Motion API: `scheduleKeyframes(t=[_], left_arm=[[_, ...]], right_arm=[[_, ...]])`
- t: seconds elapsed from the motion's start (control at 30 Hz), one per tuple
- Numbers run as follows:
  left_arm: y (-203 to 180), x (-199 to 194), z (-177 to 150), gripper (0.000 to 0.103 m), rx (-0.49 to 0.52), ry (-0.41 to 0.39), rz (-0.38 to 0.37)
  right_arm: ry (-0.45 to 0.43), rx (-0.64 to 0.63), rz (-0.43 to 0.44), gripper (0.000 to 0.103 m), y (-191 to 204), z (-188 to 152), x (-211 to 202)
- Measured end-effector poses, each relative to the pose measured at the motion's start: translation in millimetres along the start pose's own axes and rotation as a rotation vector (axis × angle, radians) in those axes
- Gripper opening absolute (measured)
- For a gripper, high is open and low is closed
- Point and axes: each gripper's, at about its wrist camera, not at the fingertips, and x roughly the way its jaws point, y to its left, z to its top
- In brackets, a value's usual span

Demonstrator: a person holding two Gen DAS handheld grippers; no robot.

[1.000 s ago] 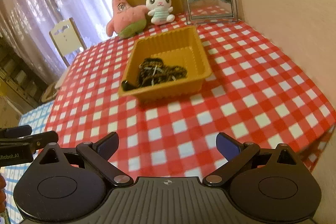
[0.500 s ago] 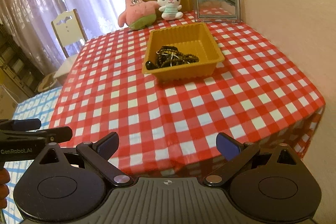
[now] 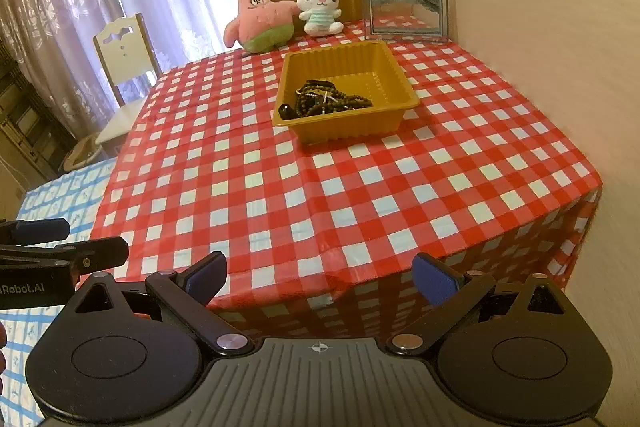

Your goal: Organize jewelry

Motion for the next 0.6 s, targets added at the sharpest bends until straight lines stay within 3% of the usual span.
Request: scheduleKeyframes(t=[0.6], left_arm=[[-6.4, -3.7, -1.7, 0.09, 0.002, -0.002, 0.004]], right_arm=[[-0.002, -0.004, 0.003, 0.098, 1.9, -3.2, -3.4]])
